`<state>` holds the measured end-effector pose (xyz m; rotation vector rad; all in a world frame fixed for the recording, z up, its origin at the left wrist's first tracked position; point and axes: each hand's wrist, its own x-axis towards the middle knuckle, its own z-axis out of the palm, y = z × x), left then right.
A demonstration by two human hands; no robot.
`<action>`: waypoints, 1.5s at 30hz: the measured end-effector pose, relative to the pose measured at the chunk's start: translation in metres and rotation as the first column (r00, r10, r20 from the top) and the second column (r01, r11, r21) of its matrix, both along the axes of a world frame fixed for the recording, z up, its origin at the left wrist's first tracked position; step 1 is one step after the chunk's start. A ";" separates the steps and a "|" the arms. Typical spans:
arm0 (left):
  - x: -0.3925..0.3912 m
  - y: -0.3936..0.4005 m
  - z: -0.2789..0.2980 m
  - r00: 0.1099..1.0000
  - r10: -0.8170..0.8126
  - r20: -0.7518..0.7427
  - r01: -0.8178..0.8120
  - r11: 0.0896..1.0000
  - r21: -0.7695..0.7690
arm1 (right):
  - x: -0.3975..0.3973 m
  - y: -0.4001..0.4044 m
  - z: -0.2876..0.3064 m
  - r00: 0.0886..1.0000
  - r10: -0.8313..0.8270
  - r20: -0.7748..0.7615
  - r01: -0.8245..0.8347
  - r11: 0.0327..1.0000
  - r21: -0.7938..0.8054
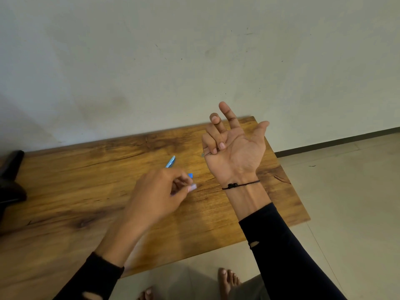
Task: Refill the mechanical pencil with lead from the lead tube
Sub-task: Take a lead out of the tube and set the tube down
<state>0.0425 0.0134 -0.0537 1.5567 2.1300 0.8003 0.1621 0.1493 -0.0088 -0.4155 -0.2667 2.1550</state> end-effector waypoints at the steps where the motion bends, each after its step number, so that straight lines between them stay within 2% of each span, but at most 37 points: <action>1: 0.004 0.000 -0.005 0.996 -0.013 -0.093 0.007 0.998 -0.059 | 0.000 0.000 0.000 1.000 0.002 -0.003 -0.002 1.000 0.000; 4: 0.010 0.002 -0.014 0.968 -0.057 -0.244 0.018 0.987 -0.159 | -0.001 0.000 0.000 1.000 0.010 -0.006 -0.010 1.000 0.003; 10: 0.006 0.007 -0.020 0.955 -0.039 -0.293 0.000 0.991 -0.131 | -0.001 -0.002 0.001 1.000 0.028 -0.007 -0.028 1.000 0.012; 11: 0.005 0.007 -0.017 0.967 0.010 -0.254 -0.031 0.996 -0.080 | -0.001 -0.003 0.000 0.999 0.031 -0.008 -0.031 0.999 0.014; 12: 0.003 0.008 -0.013 0.986 0.077 -0.151 -0.077 0.997 0.002 | -0.001 -0.003 0.000 0.999 0.033 -0.008 -0.033 0.999 0.016; 13: 0.002 0.010 -0.009 0.992 0.126 0.018 -0.127 0.988 0.092 | -0.001 -0.003 0.000 0.999 0.035 -0.007 -0.035 0.999 0.018; 15: 0.003 0.013 0.004 0.935 0.101 0.341 -0.197 0.945 0.260 | -0.002 -0.004 0.000 0.999 0.035 -0.001 -0.035 0.999 0.025; 17: 0.008 0.015 0.016 0.893 0.036 0.449 -0.214 0.910 0.354 | -0.004 -0.005 -0.001 0.999 0.036 0.014 -0.036 0.999 0.039; 21: 0.022 0.019 0.020 0.889 0.030 0.457 -0.238 0.884 0.404 | -0.006 -0.008 -0.002 0.998 0.041 0.041 -0.043 0.997 0.069; 34: 0.014 0.017 0.015 0.907 0.038 0.419 -0.200 0.915 0.350 | -0.004 -0.003 -0.009 0.997 0.065 0.050 -0.071 0.990 0.123; 36: 0.008 0.016 0.015 0.897 0.050 0.438 -0.223 0.909 0.352 | -0.003 0.001 -0.011 0.986 0.065 0.153 -0.089 0.984 0.156; 37: 0.004 0.017 0.015 0.884 0.069 0.462 -0.252 0.903 0.348 | -0.002 0.003 -0.012 0.963 0.047 0.264 -0.101 0.975 0.197; 40: -0.008 0.018 0.013 0.796 0.134 0.590 -0.376 0.874 0.309 | -0.003 0.007 -0.014 0.805 -0.082 0.588 -0.211 0.886 0.412; 42: -0.014 0.019 0.011 0.734 0.167 0.658 -0.443 0.853 0.277 | -0.004 0.005 -0.018 0.756 -0.082 0.650 -0.325 0.815 0.480; 45: -0.017 0.022 0.010 0.703 0.183 0.688 -0.469 0.846 0.254 | -0.009 -0.002 -0.022 0.711 -0.021 0.703 -0.436 0.771 0.464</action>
